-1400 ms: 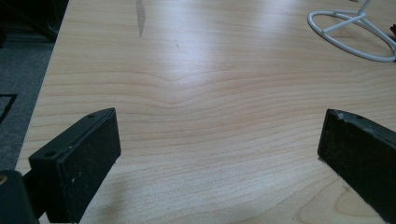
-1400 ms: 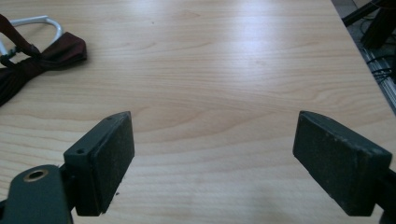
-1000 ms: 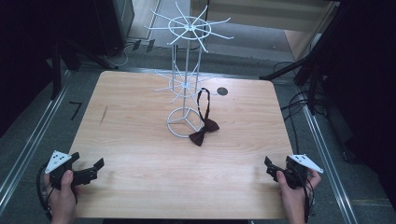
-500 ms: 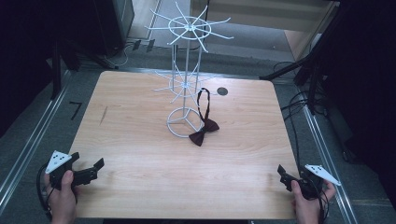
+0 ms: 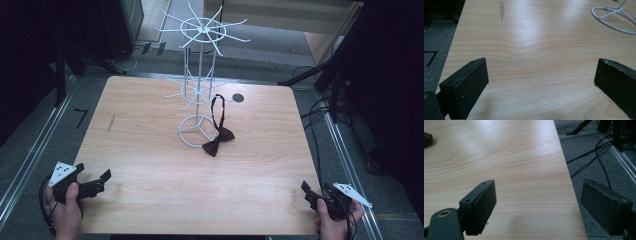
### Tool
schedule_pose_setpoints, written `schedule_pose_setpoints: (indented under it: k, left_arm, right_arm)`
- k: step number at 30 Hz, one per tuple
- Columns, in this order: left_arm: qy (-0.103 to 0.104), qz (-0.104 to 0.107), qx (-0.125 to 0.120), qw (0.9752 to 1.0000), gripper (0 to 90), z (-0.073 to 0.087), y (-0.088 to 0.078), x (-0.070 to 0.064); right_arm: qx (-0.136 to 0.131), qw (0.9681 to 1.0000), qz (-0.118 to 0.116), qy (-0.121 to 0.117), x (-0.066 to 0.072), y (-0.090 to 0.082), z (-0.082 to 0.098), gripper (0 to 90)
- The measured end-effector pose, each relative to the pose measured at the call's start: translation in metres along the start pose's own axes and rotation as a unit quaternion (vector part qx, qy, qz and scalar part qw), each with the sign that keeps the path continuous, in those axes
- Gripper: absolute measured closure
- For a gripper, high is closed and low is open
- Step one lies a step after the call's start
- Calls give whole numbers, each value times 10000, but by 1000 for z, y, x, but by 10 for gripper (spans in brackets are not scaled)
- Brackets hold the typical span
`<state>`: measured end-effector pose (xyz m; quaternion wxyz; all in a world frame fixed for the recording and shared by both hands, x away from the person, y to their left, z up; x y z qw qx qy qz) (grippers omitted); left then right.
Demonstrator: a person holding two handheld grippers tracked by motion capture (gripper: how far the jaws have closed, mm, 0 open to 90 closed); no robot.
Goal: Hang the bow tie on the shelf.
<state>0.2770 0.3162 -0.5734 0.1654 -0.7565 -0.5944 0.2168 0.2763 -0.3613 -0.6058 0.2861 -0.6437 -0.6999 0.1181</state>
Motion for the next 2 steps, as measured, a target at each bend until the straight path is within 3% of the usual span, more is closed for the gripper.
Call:
schedule_pose_setpoints:
  k: [2]
  left_arm:
    - [10, -13, -4, 10000, 0, 0, 0, 0]
  right_arm:
    - [-18, 10000, -44, 56, 2, -1, -1, 140]
Point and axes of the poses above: each handheld gripper's, and its own axes: y roughly forward along the jaws, z roughly out of its underside, x roughly to its left, the point moved 10 cm from there along y, roughly forward along the jaws, and after that the axes turned 1 degree about y, right-handed, at the moved point
